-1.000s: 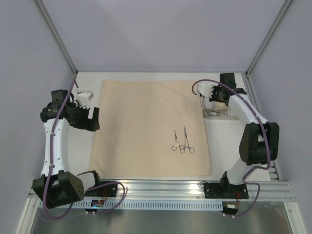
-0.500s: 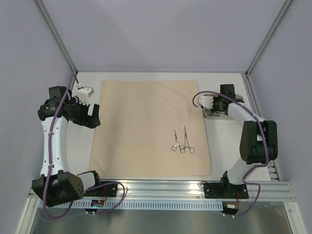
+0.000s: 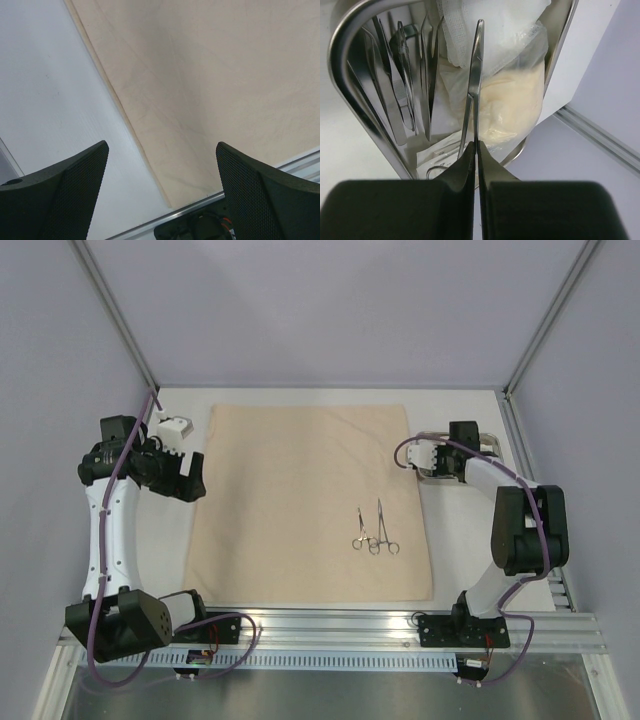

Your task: Prepare the surgical pack

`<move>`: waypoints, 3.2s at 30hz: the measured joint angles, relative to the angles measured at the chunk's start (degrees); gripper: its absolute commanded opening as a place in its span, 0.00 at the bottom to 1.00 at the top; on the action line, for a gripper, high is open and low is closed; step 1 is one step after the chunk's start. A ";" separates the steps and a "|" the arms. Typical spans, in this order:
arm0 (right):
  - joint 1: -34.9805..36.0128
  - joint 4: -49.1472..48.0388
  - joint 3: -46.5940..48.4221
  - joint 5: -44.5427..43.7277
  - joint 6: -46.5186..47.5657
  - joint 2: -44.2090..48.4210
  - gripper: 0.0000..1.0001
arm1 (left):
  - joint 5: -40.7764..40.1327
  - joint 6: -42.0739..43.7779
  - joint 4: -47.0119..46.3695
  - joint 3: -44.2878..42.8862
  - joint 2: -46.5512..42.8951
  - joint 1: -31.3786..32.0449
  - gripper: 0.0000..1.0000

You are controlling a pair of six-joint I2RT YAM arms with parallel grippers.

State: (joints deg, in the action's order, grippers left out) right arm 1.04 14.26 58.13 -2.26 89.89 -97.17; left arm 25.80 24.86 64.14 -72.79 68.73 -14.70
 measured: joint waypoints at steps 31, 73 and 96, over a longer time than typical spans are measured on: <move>1.46 -14.60 -8.37 -2.29 4.70 -0.15 0.04 | 1.09 0.35 -2.27 0.00 1.40 -0.02 0.97; 9.05 3.87 20.61 1.57 -50.27 15.76 0.30 | -4.04 -0.24 -2.16 0.98 1.40 -0.02 0.98; 38.66 27.85 4.61 -0.98 -106.57 4.85 0.18 | -7.08 1.49 3.96 9.70 -11.23 -0.02 0.98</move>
State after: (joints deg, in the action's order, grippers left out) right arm 39.70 42.11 62.74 -3.25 -16.69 -92.31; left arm 18.72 26.35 68.10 -63.09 57.49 -14.72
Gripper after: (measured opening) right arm 0.190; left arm 0.979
